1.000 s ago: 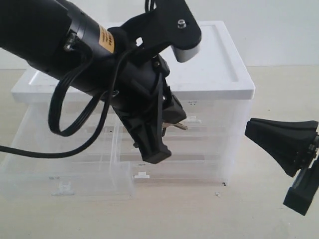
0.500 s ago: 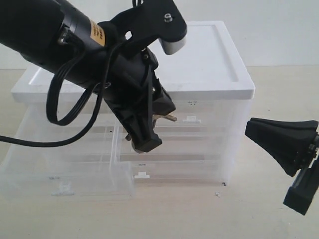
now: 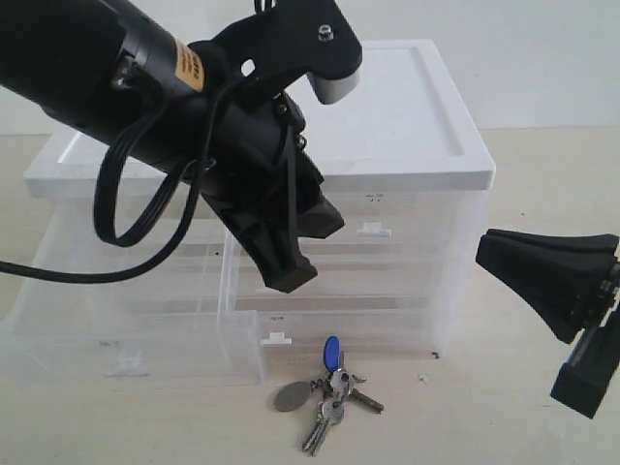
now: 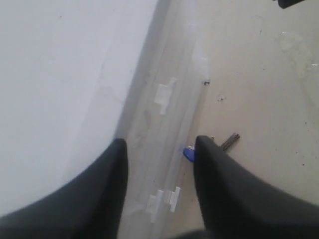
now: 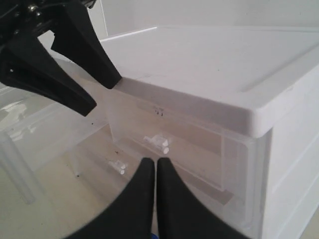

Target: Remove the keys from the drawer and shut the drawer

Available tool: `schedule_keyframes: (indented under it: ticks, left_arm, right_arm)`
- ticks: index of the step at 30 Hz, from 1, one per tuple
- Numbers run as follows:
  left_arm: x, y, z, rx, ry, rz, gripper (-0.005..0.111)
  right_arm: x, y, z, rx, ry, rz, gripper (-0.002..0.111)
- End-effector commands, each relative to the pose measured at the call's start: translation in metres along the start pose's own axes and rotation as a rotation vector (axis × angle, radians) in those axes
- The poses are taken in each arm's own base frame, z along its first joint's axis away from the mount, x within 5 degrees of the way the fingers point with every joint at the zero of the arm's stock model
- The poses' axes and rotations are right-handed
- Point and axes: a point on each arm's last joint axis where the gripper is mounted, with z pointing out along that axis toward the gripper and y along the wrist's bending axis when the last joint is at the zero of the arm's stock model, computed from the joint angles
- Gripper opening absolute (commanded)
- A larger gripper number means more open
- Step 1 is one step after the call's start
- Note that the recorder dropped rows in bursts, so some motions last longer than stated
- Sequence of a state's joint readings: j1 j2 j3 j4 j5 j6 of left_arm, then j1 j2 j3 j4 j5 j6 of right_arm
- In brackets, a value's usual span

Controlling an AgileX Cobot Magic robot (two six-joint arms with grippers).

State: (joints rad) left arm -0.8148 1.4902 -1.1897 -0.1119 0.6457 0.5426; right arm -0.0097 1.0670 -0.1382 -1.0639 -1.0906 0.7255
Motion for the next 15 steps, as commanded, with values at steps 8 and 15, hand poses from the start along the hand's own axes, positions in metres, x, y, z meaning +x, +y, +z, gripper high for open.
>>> schedule_keyframes:
  ticks: [8, 15]
  left_arm:
    - [-0.016, -0.034, -0.068, 0.025, -0.158, 0.037, 0.004]
    - [0.037, -0.083, -0.056, 0.144, -0.011, 0.063, 0.004]
  right_arm:
    - [-0.001, 0.0, 0.001, -0.004, -0.006, 0.0, 0.0]
    - [-0.001, 0.0, 0.001, -0.004, -0.006, 0.0, 0.0]
